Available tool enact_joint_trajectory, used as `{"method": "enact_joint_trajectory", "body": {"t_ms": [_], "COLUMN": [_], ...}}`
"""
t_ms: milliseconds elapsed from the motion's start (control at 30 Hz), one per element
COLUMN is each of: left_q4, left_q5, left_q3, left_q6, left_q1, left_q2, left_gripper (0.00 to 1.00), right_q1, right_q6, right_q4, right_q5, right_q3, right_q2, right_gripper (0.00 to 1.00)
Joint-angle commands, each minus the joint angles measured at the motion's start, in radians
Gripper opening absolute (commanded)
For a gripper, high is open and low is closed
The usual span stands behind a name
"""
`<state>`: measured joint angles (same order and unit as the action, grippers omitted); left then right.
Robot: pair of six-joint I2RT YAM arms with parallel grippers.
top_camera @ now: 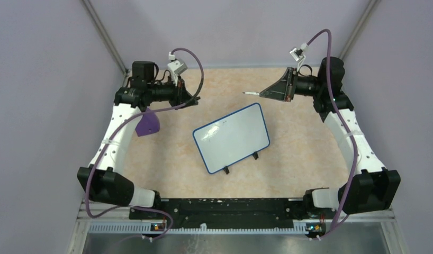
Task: Write a sentence on the whiteboard
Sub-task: Open the whiteboard marker from the pen cap, then place the pen cap at the center of the board.
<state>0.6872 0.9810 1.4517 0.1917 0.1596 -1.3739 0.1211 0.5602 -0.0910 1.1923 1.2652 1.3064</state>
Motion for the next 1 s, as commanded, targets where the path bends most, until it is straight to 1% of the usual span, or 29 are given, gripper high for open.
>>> {"method": "enact_joint_trajectory", "body": {"t_ms": [0,167,233,333,400,467,600,700,967], "left_q4": [0.251,0.361,0.386,0.431,0.467,0.479,0.419,0.386,0.353], "left_q5": [-0.329,-0.61,-0.704,-0.829,-0.854,-0.871,-0.967,-1.027,-1.075], "left_q3": [0.098,0.102,0.081,0.047,0.02,-0.011,-0.081,-0.107,-0.123], "left_q6": [0.184,0.263,0.281,0.281,0.282,0.287,0.279,0.272,0.265], "left_q1": [-0.006,-0.006,-0.006,-0.006,-0.006,-0.006,-0.006,-0.005,-0.005], "left_q2": [-0.069,-0.142,-0.174,-0.236,-0.293,-0.335,-0.39,-0.426,-0.518], "left_gripper": [0.0,0.0,0.0,0.03,0.04,0.02,0.03,0.06,0.1], "right_q1": [-0.005,-0.005,-0.005,-0.005,-0.005,-0.005,-0.006,-0.005,-0.005], "right_q6": [-0.096,-0.178,-0.203,-0.218,-0.218,-0.218,-0.223,-0.234,-0.235], "right_q4": [-0.066,-0.146,-0.167,-0.173,-0.167,-0.159,-0.163,-0.173,-0.179], "right_q5": [-0.01,-0.032,-0.041,-0.045,-0.049,-0.051,-0.051,-0.053,-0.053], "right_q3": [0.037,0.036,0.032,0.013,-0.001,-0.014,-0.031,-0.037,-0.043], "right_q2": [-0.036,-0.047,-0.054,-0.066,-0.077,-0.087,-0.1,-0.111,-0.111], "right_gripper": [0.0,0.0,0.0,0.0,0.0,0.0,0.0,0.0,0.0]}}
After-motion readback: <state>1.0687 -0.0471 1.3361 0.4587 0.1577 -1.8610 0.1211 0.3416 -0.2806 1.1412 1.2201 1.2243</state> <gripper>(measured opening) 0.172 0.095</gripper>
